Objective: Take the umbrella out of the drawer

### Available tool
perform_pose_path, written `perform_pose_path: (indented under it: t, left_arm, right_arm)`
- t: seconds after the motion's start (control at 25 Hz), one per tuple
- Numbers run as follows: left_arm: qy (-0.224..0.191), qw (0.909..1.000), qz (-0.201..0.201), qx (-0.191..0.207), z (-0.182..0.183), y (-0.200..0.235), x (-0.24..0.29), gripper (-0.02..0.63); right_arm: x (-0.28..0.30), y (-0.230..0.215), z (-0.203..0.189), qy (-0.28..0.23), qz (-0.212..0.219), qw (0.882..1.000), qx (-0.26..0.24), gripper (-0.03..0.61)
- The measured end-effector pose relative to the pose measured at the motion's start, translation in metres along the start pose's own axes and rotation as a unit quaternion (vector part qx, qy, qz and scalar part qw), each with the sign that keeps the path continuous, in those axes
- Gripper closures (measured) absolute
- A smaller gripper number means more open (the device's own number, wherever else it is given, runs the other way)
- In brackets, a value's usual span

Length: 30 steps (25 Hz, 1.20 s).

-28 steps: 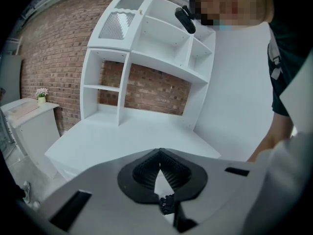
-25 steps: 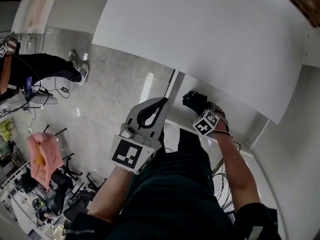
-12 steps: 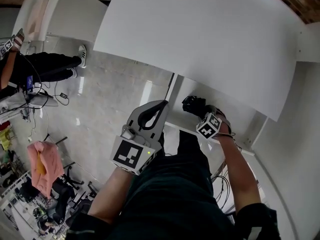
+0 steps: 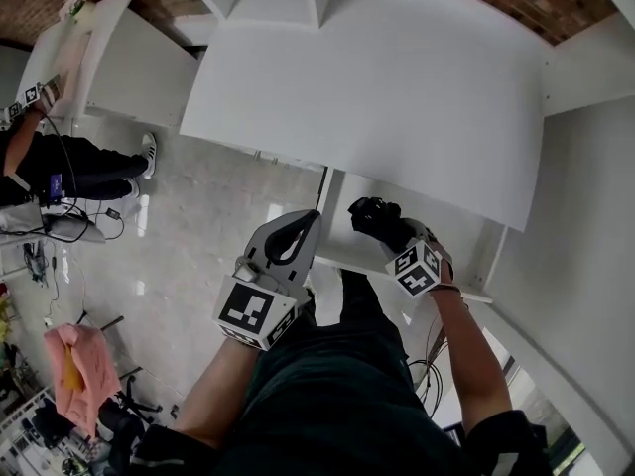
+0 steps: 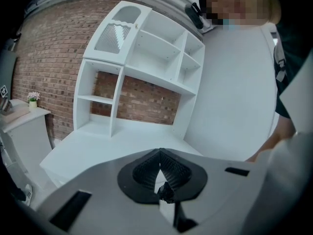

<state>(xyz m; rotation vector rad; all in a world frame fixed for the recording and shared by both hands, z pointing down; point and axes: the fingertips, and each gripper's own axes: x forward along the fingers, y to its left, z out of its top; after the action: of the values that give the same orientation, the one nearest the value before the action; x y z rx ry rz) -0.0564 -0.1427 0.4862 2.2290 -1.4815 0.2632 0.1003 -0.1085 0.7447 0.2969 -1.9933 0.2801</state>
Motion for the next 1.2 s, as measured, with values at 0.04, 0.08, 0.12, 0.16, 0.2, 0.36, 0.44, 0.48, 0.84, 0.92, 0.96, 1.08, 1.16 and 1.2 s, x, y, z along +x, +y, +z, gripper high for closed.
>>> perform_pose_path:
  t: [0.04, 0.08, 0.12, 0.16, 0.2, 0.36, 0.44, 0.48, 0.84, 0.92, 0.96, 1.08, 1.16, 1.2]
  left_arm:
    - [-0.002, 1.0, -0.003, -0.001, 0.001, -0.001, -0.004, 0.607]
    - [-0.005, 1.0, -0.006, -0.003, 0.002, -0.001, -0.007, 0.607]
    - [-0.007, 0.9999, -0.009, -0.005, 0.003, -0.001, -0.01, 0.607]
    - [-0.009, 0.9999, -0.012, -0.006, 0.004, -0.001, -0.013, 0.607]
    - [-0.011, 0.9998, -0.015, -0.007, 0.005, -0.002, -0.016, 0.607]
    - [-0.006, 0.9995, -0.03, -0.011, 0.005, -0.008, -0.027, 0.607]
    - [-0.002, 0.9993, -0.037, -0.01, 0.006, -0.01, -0.029, 0.607]
    - [-0.001, 0.9992, -0.04, -0.008, 0.007, -0.011, -0.029, 0.607]
    - [-0.01, 0.9981, -0.06, 0.007, 0.032, -0.021, -0.037, 0.607]
    - [-0.014, 0.9979, -0.062, 0.008, 0.039, -0.024, -0.041, 0.607]
    - [-0.017, 0.9977, -0.065, 0.008, 0.043, -0.025, -0.042, 0.607]
    - [-0.028, 0.997, -0.072, 0.009, 0.053, -0.031, -0.048, 0.607]
    - [-0.036, 0.9965, -0.074, 0.015, 0.062, -0.034, -0.054, 0.607]
    - [-0.04, 0.9963, -0.073, 0.02, 0.067, -0.034, -0.057, 0.607]
  right_arm:
    - [-0.011, 0.0, 0.008, -0.014, -0.006, 1.0, 0.013, 0.365]
    - [-0.021, -0.001, 0.017, -0.029, -0.011, 0.999, 0.026, 0.365]
    - [-0.031, -0.002, 0.025, -0.044, -0.016, 0.998, 0.038, 0.365]
    - [-0.041, -0.003, 0.033, -0.058, -0.021, 0.997, 0.051, 0.365]
    - [-0.05, -0.003, 0.04, -0.073, -0.025, 0.995, 0.063, 0.365]
    - [-0.085, 0.001, 0.066, -0.135, -0.043, 0.985, 0.102, 0.365]
    - [-0.102, 0.001, 0.076, -0.159, -0.058, 0.979, 0.115, 0.365]
    - [-0.11, 0.001, 0.08, -0.17, -0.066, 0.976, 0.121, 0.365]
    - [-0.192, 0.004, 0.106, -0.25, -0.125, 0.947, 0.156, 0.365]
    - [-0.211, 0.005, 0.116, -0.27, -0.134, 0.94, 0.159, 0.365]
    - [-0.221, 0.005, 0.121, -0.28, -0.139, 0.936, 0.16, 0.365]
    - [-0.248, 0.006, 0.134, -0.311, -0.158, 0.923, 0.162, 0.365]
    - [-0.266, 0.009, 0.142, -0.33, -0.169, 0.914, 0.164, 0.365]
    - [-0.274, 0.011, 0.146, -0.339, -0.175, 0.909, 0.165, 0.365]
